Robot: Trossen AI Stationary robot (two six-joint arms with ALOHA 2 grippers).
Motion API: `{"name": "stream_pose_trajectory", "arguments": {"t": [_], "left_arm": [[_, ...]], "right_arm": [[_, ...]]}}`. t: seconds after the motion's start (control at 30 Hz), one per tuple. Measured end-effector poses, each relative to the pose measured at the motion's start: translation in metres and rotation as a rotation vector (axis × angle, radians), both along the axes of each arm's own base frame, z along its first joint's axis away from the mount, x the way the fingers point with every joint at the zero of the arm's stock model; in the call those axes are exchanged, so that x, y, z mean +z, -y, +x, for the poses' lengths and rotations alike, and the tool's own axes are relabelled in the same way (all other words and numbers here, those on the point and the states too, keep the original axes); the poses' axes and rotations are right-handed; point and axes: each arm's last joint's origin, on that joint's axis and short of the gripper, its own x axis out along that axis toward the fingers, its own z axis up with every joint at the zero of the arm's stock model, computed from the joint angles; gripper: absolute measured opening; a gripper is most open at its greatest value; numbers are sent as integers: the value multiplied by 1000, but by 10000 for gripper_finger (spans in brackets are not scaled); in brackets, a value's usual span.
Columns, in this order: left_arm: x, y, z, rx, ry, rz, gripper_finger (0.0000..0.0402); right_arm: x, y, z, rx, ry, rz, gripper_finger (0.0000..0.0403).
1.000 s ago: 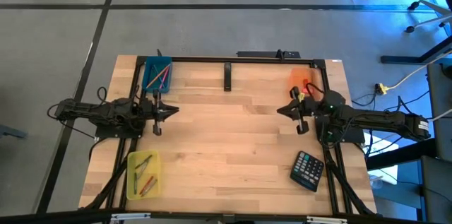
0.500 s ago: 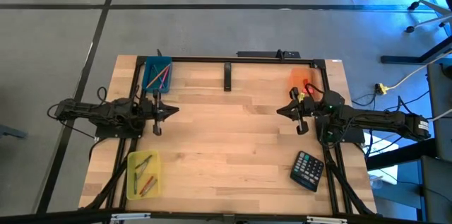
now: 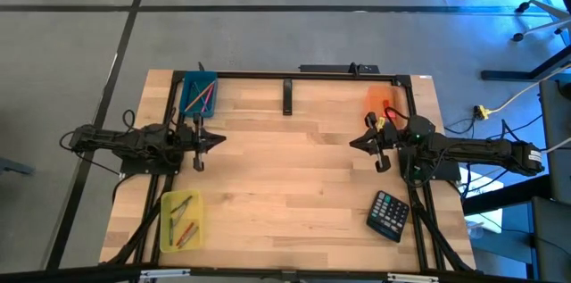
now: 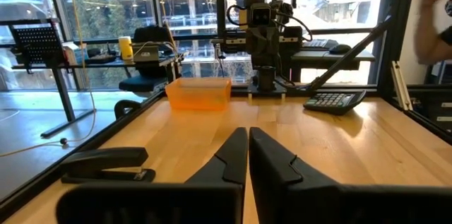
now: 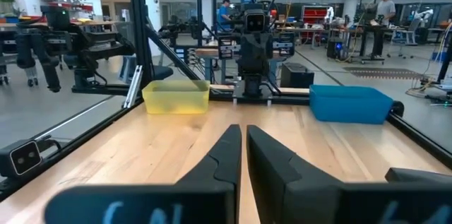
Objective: Sort crayons/erasers/pens/pencils in bins
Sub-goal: Return to Home Position
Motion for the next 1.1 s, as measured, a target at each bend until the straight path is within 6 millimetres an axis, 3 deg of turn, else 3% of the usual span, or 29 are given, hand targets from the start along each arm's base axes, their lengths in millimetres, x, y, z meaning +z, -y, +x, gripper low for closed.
{"name": "stream_pose_trajectory", "arguments": {"t": [0.53,1.1], "left_arm": [[0,0,0,0,0,0,33],[0,0,0,0,0,0,9]], "right_arm": [[0,0,0,-1,0,0,28],[0,0,0,-1,-1,0,28]]}}
